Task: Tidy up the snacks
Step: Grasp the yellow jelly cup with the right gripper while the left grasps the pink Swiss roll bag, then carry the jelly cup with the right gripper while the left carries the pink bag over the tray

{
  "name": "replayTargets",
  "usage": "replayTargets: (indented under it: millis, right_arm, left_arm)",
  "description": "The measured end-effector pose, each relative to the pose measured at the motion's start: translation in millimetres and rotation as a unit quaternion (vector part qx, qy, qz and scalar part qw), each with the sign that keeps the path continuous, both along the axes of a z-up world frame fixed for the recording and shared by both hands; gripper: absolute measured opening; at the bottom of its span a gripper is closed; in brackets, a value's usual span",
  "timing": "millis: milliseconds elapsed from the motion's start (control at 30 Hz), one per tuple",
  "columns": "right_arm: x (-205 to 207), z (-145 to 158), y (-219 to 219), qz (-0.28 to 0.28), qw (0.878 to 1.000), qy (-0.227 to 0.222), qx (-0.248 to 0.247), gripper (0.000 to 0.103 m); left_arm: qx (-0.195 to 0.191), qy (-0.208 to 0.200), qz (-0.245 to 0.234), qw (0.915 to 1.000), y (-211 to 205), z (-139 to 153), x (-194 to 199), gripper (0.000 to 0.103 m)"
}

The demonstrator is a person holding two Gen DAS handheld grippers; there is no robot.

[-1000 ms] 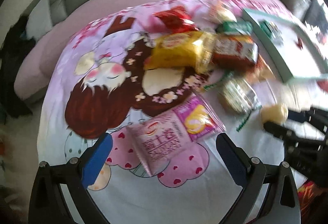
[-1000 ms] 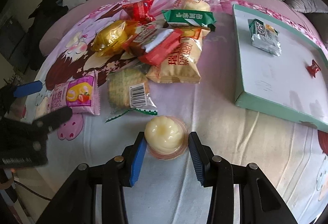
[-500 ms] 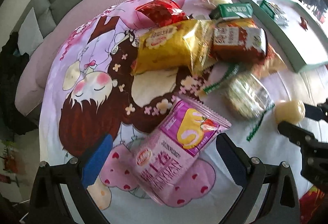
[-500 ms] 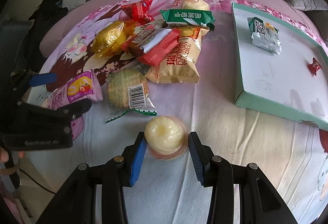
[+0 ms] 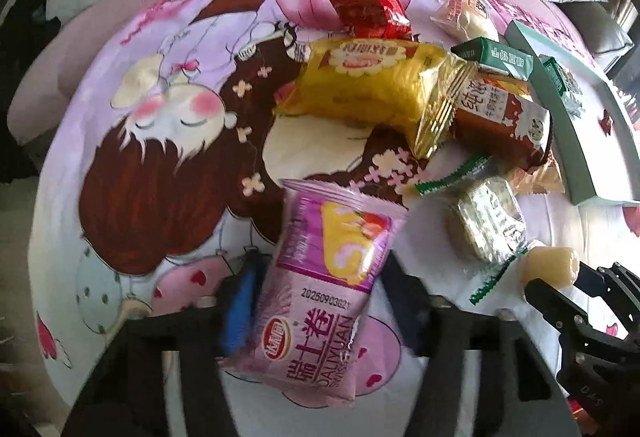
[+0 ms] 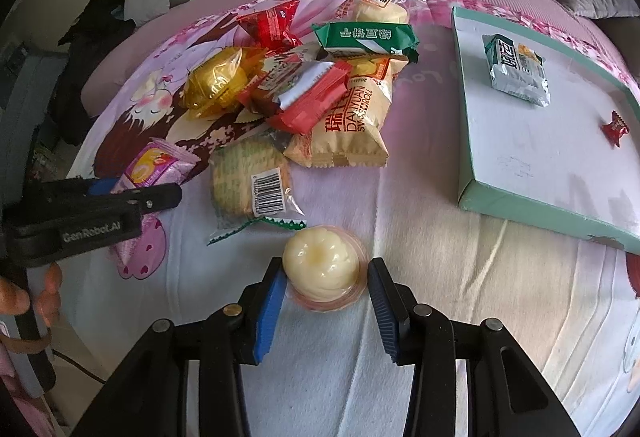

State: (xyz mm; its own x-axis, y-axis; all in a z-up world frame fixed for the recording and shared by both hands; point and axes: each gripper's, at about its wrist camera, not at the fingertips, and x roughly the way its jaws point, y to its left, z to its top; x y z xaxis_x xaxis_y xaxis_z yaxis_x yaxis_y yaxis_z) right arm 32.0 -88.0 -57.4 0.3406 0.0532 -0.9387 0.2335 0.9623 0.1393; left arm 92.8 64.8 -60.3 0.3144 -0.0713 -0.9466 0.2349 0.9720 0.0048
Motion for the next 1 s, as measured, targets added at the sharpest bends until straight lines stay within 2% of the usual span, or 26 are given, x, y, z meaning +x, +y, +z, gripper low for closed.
replayTargets:
  millis: [100,200,567,1000]
  right_arm:
    - [-1,1,0,0.0,1.0,-0.003,0.005,0.044]
    - [-2,2,-2,-0.001,1.0,-0.006,0.012,0.044]
    - [-7,16,-9,-0.003,0.999,-0.034,0.04,0.042]
    - [-8,49,-34,-0.028,0.993,-0.095,0.069,0.042]
  left_arm:
    - [0.0,-0.004,0.006,1.0,-1,-1,-5,0.044]
    - [-0.01,-0.009,0.023,0.9996,2,3,-15,0.042]
    - [-0.02,-0.05,0.049,0.9974,-3,36,-45,0.041]
    - [-0.028,-0.102,0.05,0.9932,-22,86,-32,0.041]
